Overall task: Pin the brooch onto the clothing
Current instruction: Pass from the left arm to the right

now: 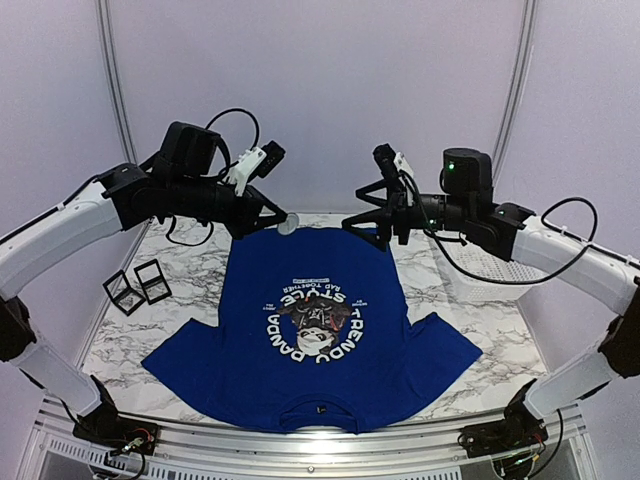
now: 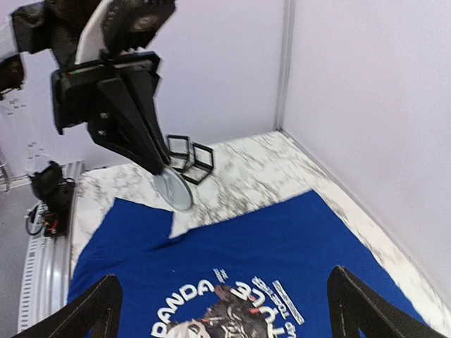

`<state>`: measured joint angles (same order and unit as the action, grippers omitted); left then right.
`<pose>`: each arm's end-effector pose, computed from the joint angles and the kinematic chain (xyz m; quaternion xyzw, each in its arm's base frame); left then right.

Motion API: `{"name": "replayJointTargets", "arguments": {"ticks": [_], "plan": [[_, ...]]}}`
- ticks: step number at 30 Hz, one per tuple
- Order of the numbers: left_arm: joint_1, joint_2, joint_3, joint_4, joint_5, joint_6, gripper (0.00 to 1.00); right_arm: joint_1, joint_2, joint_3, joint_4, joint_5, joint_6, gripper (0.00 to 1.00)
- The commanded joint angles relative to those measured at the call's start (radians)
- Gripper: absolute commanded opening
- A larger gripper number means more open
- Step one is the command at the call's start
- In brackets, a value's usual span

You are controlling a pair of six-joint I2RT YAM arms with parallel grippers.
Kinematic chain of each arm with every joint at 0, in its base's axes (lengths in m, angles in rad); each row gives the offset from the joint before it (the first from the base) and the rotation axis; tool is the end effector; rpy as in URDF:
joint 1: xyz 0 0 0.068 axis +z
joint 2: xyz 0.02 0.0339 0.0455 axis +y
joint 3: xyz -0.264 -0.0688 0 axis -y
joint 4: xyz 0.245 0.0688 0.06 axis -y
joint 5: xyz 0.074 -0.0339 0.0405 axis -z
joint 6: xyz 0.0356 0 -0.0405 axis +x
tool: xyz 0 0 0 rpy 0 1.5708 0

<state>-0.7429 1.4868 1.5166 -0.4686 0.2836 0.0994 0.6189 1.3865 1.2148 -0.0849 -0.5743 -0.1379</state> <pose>0.2429 -0.2366 0.3979 0.4108 0.7316 -0.2810 0.4659 0.2525 0.2036 0.3639 -0.4413 0.6417 0.3573 0.5155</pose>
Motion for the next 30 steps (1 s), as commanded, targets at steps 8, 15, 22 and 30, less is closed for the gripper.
{"name": "replayJointTargets", "arguments": {"ticks": [8,15,22,30], "plan": [[-0.127,0.021,0.112,0.077,0.187,0.036,0.0,-0.005,-0.012,-0.006,0.137,-0.386,0.029,0.81],[-0.149,0.036,0.125,0.079,0.184,0.039,0.0,0.009,0.019,0.011,0.141,-0.455,0.038,0.5],[-0.156,0.035,0.128,0.086,0.184,0.037,0.0,0.025,0.05,0.032,0.094,-0.442,0.014,0.35],[-0.159,0.033,0.118,0.124,0.204,0.017,0.0,0.027,0.06,0.013,0.155,-0.479,0.074,0.25]]}}
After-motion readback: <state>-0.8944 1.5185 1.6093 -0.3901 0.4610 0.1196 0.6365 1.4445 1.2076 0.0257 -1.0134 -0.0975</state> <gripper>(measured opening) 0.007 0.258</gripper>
